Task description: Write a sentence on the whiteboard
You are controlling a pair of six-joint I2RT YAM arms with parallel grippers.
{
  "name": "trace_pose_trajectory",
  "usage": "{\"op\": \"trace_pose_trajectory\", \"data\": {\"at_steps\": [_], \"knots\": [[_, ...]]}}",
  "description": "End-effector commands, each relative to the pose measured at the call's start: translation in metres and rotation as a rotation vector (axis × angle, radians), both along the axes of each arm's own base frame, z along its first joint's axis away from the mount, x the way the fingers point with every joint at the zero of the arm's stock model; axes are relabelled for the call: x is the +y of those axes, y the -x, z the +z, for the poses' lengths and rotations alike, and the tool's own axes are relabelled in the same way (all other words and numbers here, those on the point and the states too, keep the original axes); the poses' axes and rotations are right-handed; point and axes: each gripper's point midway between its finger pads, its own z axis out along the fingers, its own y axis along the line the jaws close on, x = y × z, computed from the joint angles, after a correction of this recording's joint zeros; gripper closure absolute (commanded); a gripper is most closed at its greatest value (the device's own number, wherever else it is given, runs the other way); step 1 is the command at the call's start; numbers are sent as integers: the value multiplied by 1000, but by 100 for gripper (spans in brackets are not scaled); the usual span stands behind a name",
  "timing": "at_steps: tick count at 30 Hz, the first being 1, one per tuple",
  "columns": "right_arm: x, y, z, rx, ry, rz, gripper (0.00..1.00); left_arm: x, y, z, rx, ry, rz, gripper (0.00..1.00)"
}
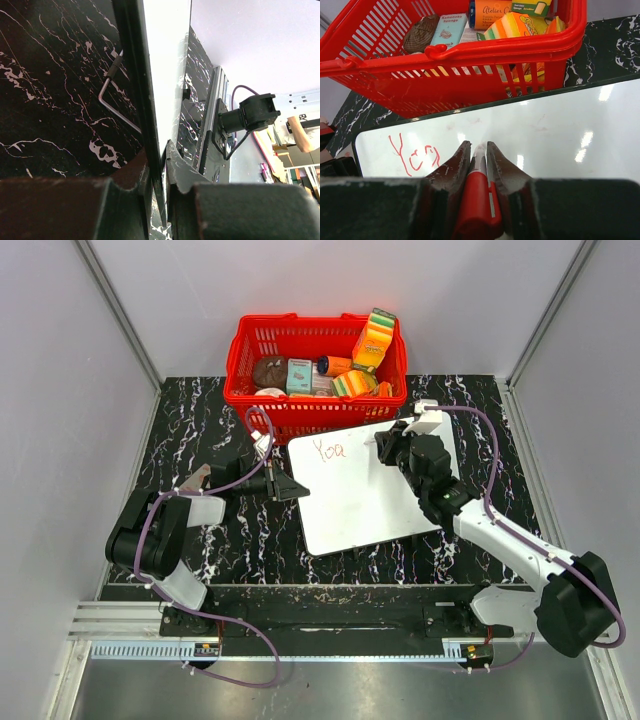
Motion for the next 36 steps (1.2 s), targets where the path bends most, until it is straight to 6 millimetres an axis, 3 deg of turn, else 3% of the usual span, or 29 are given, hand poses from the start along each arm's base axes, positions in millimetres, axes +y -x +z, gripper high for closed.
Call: {"op": "trace_pose_trajectory", "data": {"at_steps": [1,19,36], "knots": [[-3,-9,25,-61,-28,-32,100,-7,-5,3,-130,-15,-30,100],[13,1,9,-11,-24,78,100,-7,-5,3,-130,-15,-31,100],[2,16,-9,27,-6,67,100,-7,-5,3,-130,-15,-30,100]]}}
